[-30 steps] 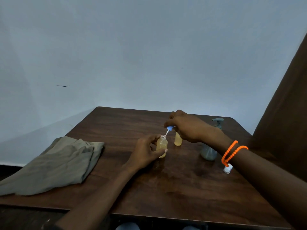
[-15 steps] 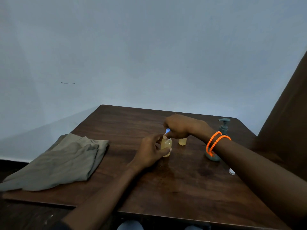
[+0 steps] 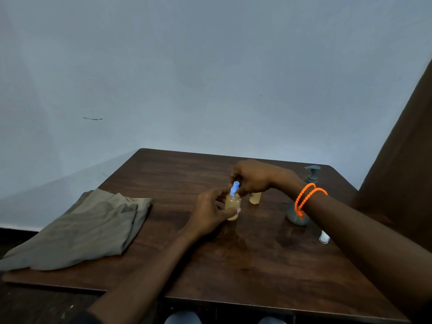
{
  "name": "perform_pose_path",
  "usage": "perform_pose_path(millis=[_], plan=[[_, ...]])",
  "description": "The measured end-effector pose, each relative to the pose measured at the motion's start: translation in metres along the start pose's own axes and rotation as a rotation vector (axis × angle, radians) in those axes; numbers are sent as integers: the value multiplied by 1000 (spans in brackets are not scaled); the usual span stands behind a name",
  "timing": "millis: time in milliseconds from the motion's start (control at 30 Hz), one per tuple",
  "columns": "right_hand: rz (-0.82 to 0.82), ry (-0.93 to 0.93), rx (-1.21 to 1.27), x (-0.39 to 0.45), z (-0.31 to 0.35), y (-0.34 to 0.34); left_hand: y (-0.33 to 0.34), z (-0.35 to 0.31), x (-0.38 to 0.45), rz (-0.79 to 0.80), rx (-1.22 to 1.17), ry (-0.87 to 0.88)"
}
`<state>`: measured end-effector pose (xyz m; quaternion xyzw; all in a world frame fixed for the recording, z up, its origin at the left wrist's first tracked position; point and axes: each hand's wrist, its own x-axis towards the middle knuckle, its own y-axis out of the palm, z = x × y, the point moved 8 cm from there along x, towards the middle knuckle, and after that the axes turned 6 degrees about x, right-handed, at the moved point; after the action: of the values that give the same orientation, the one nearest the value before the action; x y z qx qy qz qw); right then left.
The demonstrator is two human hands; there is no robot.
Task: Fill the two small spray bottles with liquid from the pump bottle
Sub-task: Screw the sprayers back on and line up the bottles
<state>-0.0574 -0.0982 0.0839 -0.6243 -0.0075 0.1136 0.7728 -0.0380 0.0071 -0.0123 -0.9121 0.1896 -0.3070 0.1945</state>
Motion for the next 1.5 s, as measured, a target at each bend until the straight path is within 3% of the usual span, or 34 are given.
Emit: perform_pose_path(millis=[233,433,533,667,733,833,1000,1100,1167,1267,1367,1500], plan=[[-164,165,-53,-1,-18,11,-2,2,2,-22,64,13],[-531,207,186,-87,-58,-10,-3,12,9,-43,52,-67],[-448,362,138,-139,-115,2,-5,13,8,-36,88,-76],[-334,481,203,-186,-168,30,-14,0,0,-157,177,-18],[-331,436,213,-194,-174,37,-18,-23,-6,-245,235,88],[-198,270,197,-187,-162,54,-11,-62,-16,-283,327,298],[-170,243,200,-179,-164,63,36,-97,-35,-119,234,457],[-196,198,147,-178,-156,49,67,-85,-31,68,250,294],[-342,138,203,-181,-138,13,79,-74,-24,101,356,179],[-569,36,463,-182,-99,-57,90,-72,-14,67,394,66],[-696,-57,707,-162,-72,-112,94,-69,0,12,390,-79],[-661,-11,497,-107,-49,-144,99,-59,13,-19,388,-299]])
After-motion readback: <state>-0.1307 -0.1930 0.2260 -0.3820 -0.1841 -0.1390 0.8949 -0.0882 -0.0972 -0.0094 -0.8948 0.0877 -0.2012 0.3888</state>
